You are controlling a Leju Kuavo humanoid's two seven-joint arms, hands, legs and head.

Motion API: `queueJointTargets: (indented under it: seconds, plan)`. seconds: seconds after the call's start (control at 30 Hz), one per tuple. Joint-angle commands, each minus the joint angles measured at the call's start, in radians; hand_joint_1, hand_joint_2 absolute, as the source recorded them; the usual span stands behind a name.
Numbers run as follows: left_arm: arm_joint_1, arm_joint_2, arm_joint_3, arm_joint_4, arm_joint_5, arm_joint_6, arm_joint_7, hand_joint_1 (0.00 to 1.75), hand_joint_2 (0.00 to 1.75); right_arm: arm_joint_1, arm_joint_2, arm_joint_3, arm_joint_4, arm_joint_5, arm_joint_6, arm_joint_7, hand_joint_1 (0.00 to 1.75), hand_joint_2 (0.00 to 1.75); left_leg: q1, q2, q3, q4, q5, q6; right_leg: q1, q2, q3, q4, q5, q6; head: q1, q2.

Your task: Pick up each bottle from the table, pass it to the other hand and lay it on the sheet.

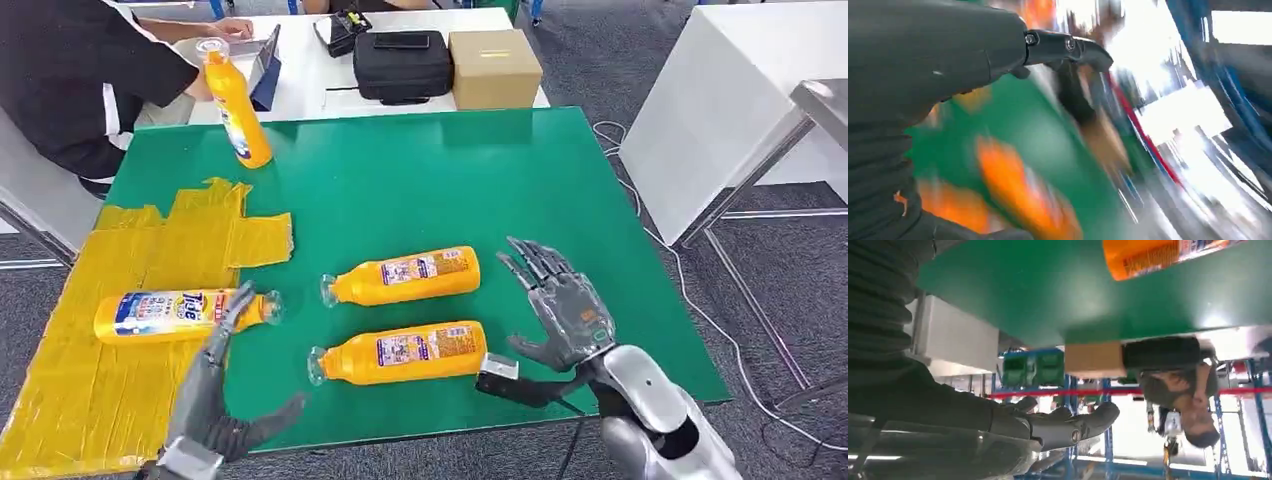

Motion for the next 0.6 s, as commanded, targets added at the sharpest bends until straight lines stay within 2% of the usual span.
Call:
queueJointTargets:
  seconds: [0.03, 0.07, 0.17, 0.27, 0.6]
  plan:
    - [0.134, 0.060, 0.109, -0.131, 0.174, -0.163, -0.087, 0.00, 1.75, -0.383, -0.033, 0.214, 0.372, -0.081, 0.037, 0.031, 0.00, 1.75, 0.001, 0.009, 0.004, 0.000, -0.001, -0.003, 0.000, 0.012, 0.000, 0.000, 0.001, -0.001, -0.001, 0.000]
    - [0.131, 0.068, 0.103, -0.131, 0.157, -0.153, -0.078, 0.00, 1.75, -0.417, -0.026, 0.226, 0.404, -0.088, 0.036, 0.038, 0.00, 1.75, 0.001, 0.005, 0.004, 0.000, -0.001, -0.002, 0.000, 0.006, 0.001, 0.000, 0.001, -0.001, 0.000, 0.000]
    - [0.123, 0.084, 0.088, -0.120, 0.147, -0.112, -0.065, 0.00, 1.75, -0.469, 0.001, 0.244, 0.465, -0.110, 0.021, 0.049, 0.00, 1.75, 0.000, 0.003, 0.003, 0.000, 0.000, -0.002, 0.000, 0.003, 0.000, 0.000, 0.001, -0.001, -0.001, 0.000]
    - [0.127, 0.106, 0.072, -0.108, 0.142, -0.071, -0.060, 0.00, 1.75, -0.495, 0.020, 0.261, 0.504, -0.111, -0.003, 0.064, 0.00, 1.75, 0.001, 0.004, 0.005, -0.001, -0.001, -0.003, 0.000, 0.006, 0.002, 0.000, 0.001, -0.001, 0.000, 0.000]
    - [0.109, 0.130, 0.029, -0.063, 0.106, 0.009, -0.013, 0.00, 1.75, -0.514, 0.063, 0.315, 0.603, -0.093, 0.021, 0.098, 0.00, 1.75, 0.001, 0.001, 0.005, -0.002, 0.000, -0.002, 0.000, 0.002, 0.003, -0.001, 0.001, -0.001, 0.000, 0.000]
